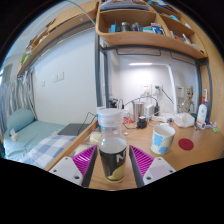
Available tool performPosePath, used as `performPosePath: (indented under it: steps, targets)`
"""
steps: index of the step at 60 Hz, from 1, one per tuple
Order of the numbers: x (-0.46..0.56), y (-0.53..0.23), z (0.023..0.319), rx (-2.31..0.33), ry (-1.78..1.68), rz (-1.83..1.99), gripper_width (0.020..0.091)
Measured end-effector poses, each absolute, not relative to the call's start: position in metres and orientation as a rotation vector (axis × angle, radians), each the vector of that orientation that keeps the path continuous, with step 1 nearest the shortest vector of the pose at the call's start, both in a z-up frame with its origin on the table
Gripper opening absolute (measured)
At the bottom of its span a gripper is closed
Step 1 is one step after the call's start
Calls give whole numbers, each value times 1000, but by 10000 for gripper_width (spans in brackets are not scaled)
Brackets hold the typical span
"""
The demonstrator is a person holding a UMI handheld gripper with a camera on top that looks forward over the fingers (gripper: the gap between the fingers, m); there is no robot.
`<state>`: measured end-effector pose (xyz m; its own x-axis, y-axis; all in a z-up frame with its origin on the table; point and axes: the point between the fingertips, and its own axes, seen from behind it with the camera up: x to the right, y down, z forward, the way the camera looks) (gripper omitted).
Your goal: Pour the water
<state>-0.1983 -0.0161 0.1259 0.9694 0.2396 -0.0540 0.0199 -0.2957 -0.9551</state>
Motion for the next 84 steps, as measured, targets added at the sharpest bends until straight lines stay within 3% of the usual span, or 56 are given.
performPosePath:
  steps: [4,10,26,45,63,72,84]
  targets:
    - [-192,0,126,-1847,-180,199,629]
    - [-188,12,125,-1837,-168,181,448]
    - [-197,32,144,-1812,-219,148,269]
    - [-212,70,168,-1897,-78,320,266]
    - [-262,119,215,-1964,639,909,278]
    - [-258,122,243,-1862,999,1201,285]
    - [-258,128,258,-1773,1342,1402,283]
